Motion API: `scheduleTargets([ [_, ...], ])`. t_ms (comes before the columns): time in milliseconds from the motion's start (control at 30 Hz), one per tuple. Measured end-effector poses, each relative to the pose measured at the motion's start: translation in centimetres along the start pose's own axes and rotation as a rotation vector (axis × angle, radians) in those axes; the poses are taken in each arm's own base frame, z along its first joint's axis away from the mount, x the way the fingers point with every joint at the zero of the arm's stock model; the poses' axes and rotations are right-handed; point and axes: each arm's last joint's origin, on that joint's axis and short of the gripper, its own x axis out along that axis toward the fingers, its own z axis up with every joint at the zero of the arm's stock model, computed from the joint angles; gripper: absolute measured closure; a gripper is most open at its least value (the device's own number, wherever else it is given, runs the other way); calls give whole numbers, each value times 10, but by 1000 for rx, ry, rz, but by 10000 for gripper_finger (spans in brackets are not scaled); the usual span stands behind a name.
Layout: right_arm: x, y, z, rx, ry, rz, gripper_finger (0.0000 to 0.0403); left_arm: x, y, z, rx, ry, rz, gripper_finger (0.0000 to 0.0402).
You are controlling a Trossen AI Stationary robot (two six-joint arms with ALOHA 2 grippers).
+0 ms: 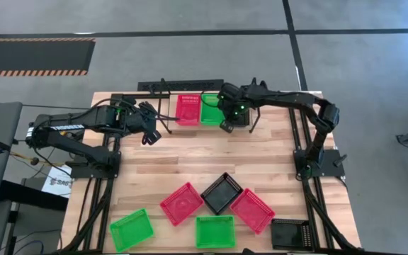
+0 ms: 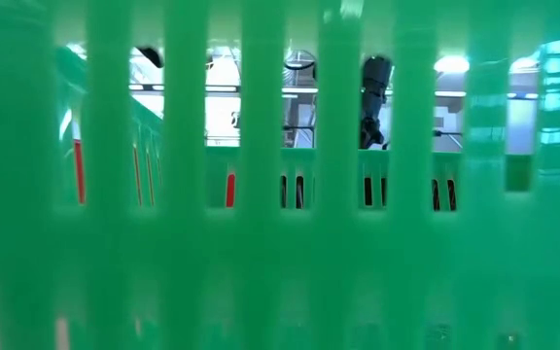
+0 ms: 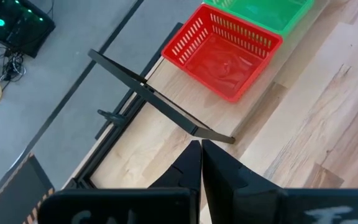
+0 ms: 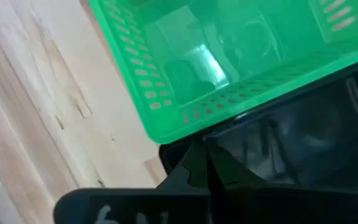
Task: Stack baskets on shelf by color
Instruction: Adjust the bins on the shelf, then stack the top black bin on top of the other black bin on the shelf
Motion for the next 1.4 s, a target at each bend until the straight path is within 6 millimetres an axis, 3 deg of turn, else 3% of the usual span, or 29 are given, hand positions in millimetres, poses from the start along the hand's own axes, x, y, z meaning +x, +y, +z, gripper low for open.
scheduleTargets([
  [233, -4, -8, -9, -4, 88, -56, 403, 0, 0, 0, 0, 1, -4, 401],
  [367, -26, -1, -13, -9, 109, -64, 403, 0, 0, 0, 0, 0, 1, 401],
  [533, -75, 26, -20, 14, 92, -44, 403, 0, 0, 0, 0, -2, 4, 401],
  [733, -113, 69, -56, 73, 146, -63, 403, 0, 0, 0, 0, -2, 4, 401],
  [967, -138, 119, -107, 222, 275, -207, 400, 0, 0, 0, 0, -2, 4, 401],
  [1133, -148, 155, -134, 293, 233, -202, 395, 0, 0, 0, -1, -2, 3, 401],
  [1400, -156, 181, -159, 273, 137, -228, 393, 0, 0, 0, -2, -2, 3, 401],
])
